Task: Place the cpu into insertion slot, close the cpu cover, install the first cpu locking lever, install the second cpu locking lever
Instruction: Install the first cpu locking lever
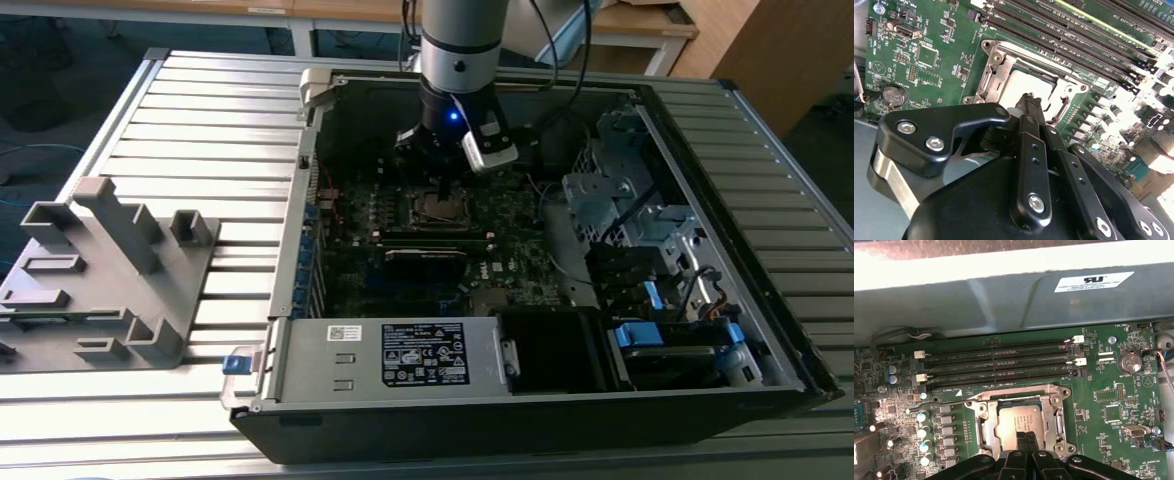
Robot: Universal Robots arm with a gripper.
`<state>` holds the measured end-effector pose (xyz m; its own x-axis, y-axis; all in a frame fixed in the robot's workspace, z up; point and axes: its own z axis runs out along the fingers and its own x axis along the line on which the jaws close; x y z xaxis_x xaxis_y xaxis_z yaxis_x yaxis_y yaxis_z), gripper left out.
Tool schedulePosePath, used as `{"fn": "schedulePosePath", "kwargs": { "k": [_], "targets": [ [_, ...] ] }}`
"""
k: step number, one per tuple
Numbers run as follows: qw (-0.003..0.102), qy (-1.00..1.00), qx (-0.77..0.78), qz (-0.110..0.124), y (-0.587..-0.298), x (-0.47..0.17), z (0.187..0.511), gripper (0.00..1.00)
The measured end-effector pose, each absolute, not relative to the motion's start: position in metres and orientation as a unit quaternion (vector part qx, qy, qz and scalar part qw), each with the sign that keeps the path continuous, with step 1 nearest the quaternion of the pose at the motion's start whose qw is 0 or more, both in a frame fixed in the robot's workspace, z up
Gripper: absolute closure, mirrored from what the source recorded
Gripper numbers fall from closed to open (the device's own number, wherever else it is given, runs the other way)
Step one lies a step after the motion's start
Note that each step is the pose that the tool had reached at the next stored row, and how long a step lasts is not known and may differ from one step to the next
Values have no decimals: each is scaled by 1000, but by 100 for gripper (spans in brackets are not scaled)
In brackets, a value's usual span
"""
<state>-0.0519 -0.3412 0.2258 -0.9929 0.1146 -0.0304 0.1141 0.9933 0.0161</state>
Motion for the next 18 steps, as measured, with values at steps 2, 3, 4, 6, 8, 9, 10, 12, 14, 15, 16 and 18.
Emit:
{"fn": "schedulePosePath", "kwargs": {
  "k": [2,3,4,6,8,9,10,12,14,15,16,18],
  "targets": [
    [16,998,57,7,-341,-52,226,89],
    [16,998,57,7,-341,-52,226,89],
    [16,998,57,7,-341,-52,226,89],
    [16,998,57,7,-341,-52,226,89],
    [15,998,57,7,-341,-52,227,89],
    [15,998,57,7,-341,-52,227,89],
    [16,998,57,7,-341,-52,228,89],
    [16,998,57,7,-341,-52,228,89],
    [16,998,57,7,-341,-52,228,89],
    [16,998,57,7,-341,-52,229,89],
    [16,998,57,7,-341,-52,229,89],
    [16,998,57,7,-341,-52,229,89]
  ]
}}
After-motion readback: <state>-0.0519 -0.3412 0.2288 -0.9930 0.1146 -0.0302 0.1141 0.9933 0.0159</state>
